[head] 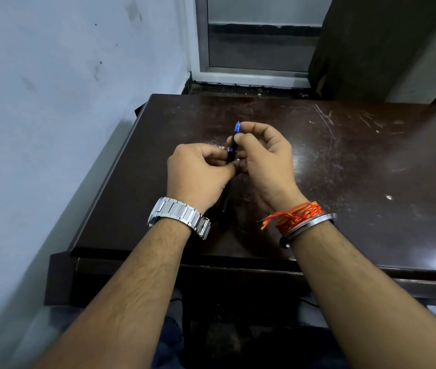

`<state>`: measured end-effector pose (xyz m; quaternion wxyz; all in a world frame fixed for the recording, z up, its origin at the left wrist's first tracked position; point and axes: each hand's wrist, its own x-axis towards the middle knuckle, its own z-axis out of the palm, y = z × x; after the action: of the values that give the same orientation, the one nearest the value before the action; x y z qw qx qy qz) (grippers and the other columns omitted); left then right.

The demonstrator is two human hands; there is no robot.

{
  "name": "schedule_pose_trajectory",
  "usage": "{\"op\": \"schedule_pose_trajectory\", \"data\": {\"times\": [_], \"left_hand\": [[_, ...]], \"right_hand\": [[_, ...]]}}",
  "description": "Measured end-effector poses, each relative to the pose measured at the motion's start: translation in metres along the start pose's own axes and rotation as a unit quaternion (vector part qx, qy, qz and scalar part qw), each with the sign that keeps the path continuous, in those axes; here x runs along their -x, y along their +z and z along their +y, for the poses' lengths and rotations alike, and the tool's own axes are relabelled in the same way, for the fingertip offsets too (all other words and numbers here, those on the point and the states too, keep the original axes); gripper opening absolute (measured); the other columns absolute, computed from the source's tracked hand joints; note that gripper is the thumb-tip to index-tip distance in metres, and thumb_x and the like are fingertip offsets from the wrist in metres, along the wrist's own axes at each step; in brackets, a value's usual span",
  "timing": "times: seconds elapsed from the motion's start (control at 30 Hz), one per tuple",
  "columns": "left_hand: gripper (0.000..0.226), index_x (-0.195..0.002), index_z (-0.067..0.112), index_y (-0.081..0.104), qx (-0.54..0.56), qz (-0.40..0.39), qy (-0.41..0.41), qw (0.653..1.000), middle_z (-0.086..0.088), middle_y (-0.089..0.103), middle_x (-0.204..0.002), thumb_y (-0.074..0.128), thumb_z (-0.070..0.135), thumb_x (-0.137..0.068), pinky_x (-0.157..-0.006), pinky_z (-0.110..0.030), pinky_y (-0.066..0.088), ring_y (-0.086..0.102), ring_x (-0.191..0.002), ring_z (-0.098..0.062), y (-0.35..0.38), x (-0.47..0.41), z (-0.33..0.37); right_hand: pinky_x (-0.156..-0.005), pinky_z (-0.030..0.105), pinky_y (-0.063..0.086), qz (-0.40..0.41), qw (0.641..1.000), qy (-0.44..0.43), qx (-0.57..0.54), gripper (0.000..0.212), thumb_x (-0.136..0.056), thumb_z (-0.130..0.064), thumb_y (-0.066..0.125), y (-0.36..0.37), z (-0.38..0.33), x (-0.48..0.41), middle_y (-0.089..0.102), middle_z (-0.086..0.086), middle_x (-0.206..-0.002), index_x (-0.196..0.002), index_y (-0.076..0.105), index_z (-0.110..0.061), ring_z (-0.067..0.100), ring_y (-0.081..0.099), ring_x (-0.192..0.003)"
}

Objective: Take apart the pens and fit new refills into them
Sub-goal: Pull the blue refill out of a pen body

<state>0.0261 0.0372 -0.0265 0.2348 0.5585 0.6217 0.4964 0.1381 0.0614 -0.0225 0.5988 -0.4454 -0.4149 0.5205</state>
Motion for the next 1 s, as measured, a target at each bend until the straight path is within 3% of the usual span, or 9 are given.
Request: {"op": "schedule_pose_trajectory", "data": {"times": [0.07, 0.17, 0.4, 0.5, 0.57, 0.77, 0.83, 0.9, 1.0], "left_hand": [[0.021, -0.067, 0.033, 0.073, -0.002, 0.002, 0.005, 1.0, 0.02, 0.066, -0.057, 0.094, 0.029, -0.061, -0.052, -0.006, 0.045, 0.063, -0.056, 0.011, 0.0002, 0.0001, 0.0006], [0.025, -0.059, 0.038, 0.068, -0.007, 0.003, 0.011, 1.0, 0.027, 0.066, -0.055, 0.091, 0.03, -0.062, -0.052, -0.006, 0.045, 0.064, -0.056, 0.011, -0.0001, -0.0003, 0.0013], [0.019, -0.076, 0.027, 0.079, -0.005, 0.005, 0.006, 1.0, 0.021, 0.068, -0.061, 0.093, 0.026, -0.063, -0.057, -0.008, 0.049, 0.066, -0.061, 0.009, 0.0004, -0.0015, -0.0017], [0.018, -0.072, 0.026, 0.077, -0.006, 0.007, 0.01, 1.0, 0.021, 0.066, -0.057, 0.093, 0.026, -0.062, -0.053, -0.004, 0.044, 0.063, -0.057, 0.013, 0.0011, -0.0012, -0.0006], [0.016, -0.072, 0.026, 0.078, -0.005, 0.007, 0.01, 1.0, 0.02, 0.067, -0.058, 0.091, 0.024, -0.064, -0.053, -0.005, 0.044, 0.064, -0.057, 0.012, 0.0011, -0.0013, -0.0002], [0.022, -0.066, 0.034, 0.073, -0.003, 0.004, 0.008, 1.0, 0.021, 0.067, -0.059, 0.094, 0.027, -0.062, -0.056, -0.008, 0.049, 0.065, -0.059, 0.009, 0.0003, -0.0009, 0.0003], [0.026, -0.062, 0.036, 0.069, -0.005, 0.006, 0.006, 1.0, 0.02, 0.066, -0.058, 0.093, 0.026, -0.063, -0.054, -0.005, 0.045, 0.063, -0.057, 0.012, 0.001, -0.001, 0.0002], [0.02, -0.063, 0.032, 0.072, -0.004, 0.007, 0.006, 1.0, 0.019, 0.069, -0.059, 0.09, 0.024, -0.064, -0.053, -0.005, 0.045, 0.064, -0.058, 0.011, 0.0016, -0.0018, -0.0007], [0.014, -0.071, 0.028, 0.078, 0.001, 0.01, 0.009, 1.0, 0.02, 0.07, -0.06, 0.089, 0.023, -0.064, -0.055, -0.007, 0.047, 0.067, -0.06, 0.008, 0.0016, -0.0023, -0.0025]], "right_hand": [[-0.051, 0.019, 0.049, 0.01, 1.0, 0.0, 0.004, 0.01, -0.089, -0.006, 0.068, -0.0004, 0.0011, -0.0006, 0.068, 0.003, -0.08, -0.097, 0.067, -0.012, 0.003, 0.058, -0.058], [-0.056, 0.02, 0.051, 0.016, 1.0, -0.015, 0.019, 0.023, -0.084, -0.016, 0.08, -0.0005, 0.003, 0.0012, 0.066, 0.0, -0.081, -0.101, 0.067, -0.009, 0.007, 0.062, -0.071], [-0.051, 0.019, 0.049, -0.012, 1.0, 0.001, -0.008, 0.012, -0.09, -0.003, 0.062, 0.0008, 0.0017, 0.0012, 0.073, 0.003, -0.076, -0.097, 0.065, -0.012, 0.005, 0.064, -0.059], [-0.061, 0.025, 0.051, 0.002, 1.0, -0.015, 0.022, 0.016, -0.085, -0.02, 0.077, 0.001, 0.0032, 0.0018, 0.07, 0.002, -0.084, -0.096, 0.068, -0.014, 0.008, 0.063, -0.071], [-0.062, 0.024, 0.052, 0.004, 0.999, -0.024, 0.034, 0.02, -0.084, -0.018, 0.08, 0.0003, 0.0036, 0.0022, 0.069, 0.004, -0.086, -0.099, 0.067, -0.014, 0.009, 0.065, -0.074], [-0.051, 0.02, 0.05, -0.009, 1.0, 0.003, -0.011, 0.015, -0.092, -0.002, 0.058, 0.0024, -0.0008, 0.0028, 0.074, 0.004, -0.08, -0.097, 0.064, -0.014, 0.012, 0.067, -0.067], [-0.056, 0.021, 0.05, -0.002, 1.0, -0.006, 0.004, 0.007, -0.09, -0.012, 0.069, 0.0033, -0.0002, 0.0031, 0.071, 0.002, -0.083, -0.096, 0.066, -0.015, 0.01, 0.063, -0.068], [-0.062, 0.023, 0.051, 0.001, 0.999, -0.023, 0.027, 0.016, -0.086, -0.019, 0.077, 0.0028, 0.0017, 0.0035, 0.068, 0.002, -0.086, -0.098, 0.066, -0.016, 0.008, 0.063, -0.071], [-0.059, 0.021, 0.051, -0.014, 0.999, -0.026, 0.03, 0.016, -0.089, -0.01, 0.073, 0.0012, 0.0023, 0.0036, 0.071, 0.0, -0.081, -0.102, 0.066, -0.014, 0.006, 0.067, -0.068]]}}
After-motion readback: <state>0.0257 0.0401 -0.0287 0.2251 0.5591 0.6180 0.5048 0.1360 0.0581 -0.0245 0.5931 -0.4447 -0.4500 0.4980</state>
